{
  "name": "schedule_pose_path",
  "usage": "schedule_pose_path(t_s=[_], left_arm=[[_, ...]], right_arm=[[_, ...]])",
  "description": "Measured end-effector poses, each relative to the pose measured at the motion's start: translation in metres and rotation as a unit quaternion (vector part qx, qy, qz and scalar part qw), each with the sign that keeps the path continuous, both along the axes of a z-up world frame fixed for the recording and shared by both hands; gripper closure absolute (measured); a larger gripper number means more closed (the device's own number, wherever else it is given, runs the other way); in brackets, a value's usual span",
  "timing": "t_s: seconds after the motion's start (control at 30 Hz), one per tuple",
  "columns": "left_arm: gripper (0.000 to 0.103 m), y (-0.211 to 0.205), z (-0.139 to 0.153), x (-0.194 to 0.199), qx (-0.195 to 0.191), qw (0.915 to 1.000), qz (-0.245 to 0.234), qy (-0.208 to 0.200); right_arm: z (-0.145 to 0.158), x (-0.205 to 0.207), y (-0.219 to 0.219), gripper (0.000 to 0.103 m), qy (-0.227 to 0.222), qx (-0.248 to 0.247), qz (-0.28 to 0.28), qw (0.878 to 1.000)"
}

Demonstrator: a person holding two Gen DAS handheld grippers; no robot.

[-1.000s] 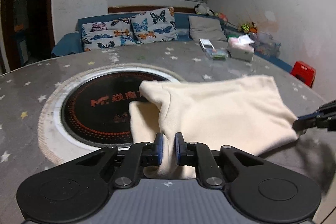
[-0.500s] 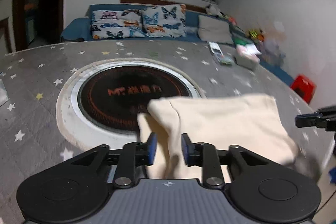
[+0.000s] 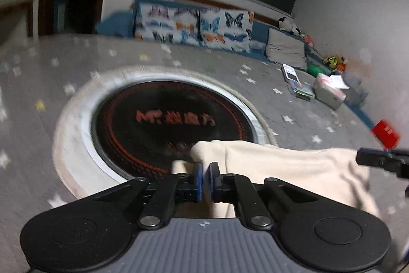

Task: Fold clothes
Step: 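Lower the folded hem onto the sweatshirt and open both tools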

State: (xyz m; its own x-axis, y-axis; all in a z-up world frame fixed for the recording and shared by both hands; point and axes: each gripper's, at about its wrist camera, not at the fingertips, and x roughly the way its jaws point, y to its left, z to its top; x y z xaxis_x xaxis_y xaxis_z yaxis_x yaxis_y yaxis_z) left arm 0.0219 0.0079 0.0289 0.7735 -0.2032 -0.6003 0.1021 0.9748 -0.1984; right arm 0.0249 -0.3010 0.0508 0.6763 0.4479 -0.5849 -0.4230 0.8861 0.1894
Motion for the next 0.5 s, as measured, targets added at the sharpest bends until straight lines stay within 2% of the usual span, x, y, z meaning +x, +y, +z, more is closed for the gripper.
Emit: schedule_pose_path(t_s=[0.13,0.2,0.33,0.5], left_arm=[[0.097,-0.002,-0.007,0.001,0.042,0.9990,0.008,0.014],[0.097,0.002,-0.005,0.001,0.037,0.9990,0.012,0.020],[0.096,-0.002,0.015,0.000,0.023,0.9997,-0.006,-0.012],[0.096,-0.040,0.019,0.020,0.010,0.9978,-0.065,-0.003]], right_arm=[[-0.027,0.020,-0.001,0.086,0.035,-0.016,-0.029,0.999],[-0.024,0.021,-0.005,0.086,0.038,-0.006,-0.034,0.999],[-0.006,0.016,0.003,0.085,0.012,-0.020,-0.016,1.000],[-0.003,0.028,0.027,0.084,0.009,-0.024,0.010,1.000]])
